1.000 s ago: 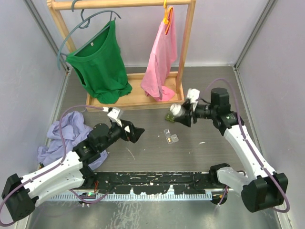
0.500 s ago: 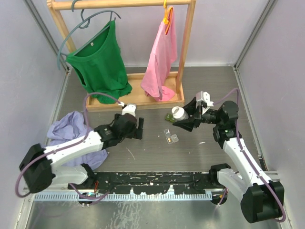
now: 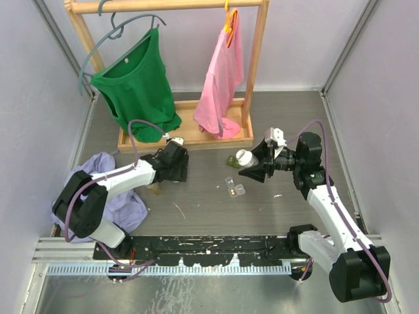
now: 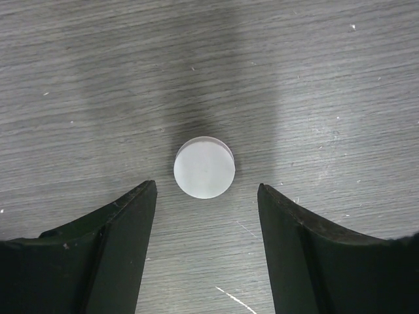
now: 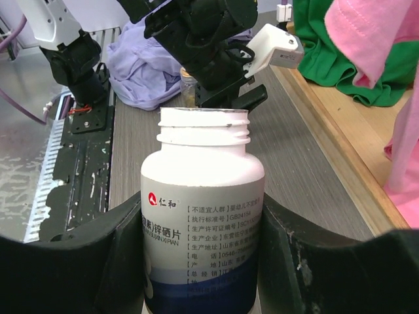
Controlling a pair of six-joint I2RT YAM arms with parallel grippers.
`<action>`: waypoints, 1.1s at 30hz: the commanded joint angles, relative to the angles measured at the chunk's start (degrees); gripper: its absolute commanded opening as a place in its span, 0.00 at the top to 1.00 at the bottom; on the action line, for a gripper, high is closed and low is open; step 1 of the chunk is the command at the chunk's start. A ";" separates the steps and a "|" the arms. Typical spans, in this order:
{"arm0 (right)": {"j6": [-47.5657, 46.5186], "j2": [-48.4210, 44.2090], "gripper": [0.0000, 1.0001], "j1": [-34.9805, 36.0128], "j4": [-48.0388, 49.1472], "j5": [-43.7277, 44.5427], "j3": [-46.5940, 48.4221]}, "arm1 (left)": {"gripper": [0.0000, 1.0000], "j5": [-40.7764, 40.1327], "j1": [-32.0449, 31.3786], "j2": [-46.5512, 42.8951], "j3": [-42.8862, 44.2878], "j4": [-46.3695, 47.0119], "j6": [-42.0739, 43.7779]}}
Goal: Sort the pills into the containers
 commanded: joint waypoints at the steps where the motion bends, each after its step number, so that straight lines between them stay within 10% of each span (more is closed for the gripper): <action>1: -2.12 0.10 0.79 -0.56 -0.64 -0.47 3.06 | 0.37 4.71 1.87 0.99 2.64 2.11 1.30; 33: -2.63 0.05 0.79 -1.47 -1.61 -2.06 3.24 | 0.44 3.50 3.83 7.26 6.48 -2.51 -1.05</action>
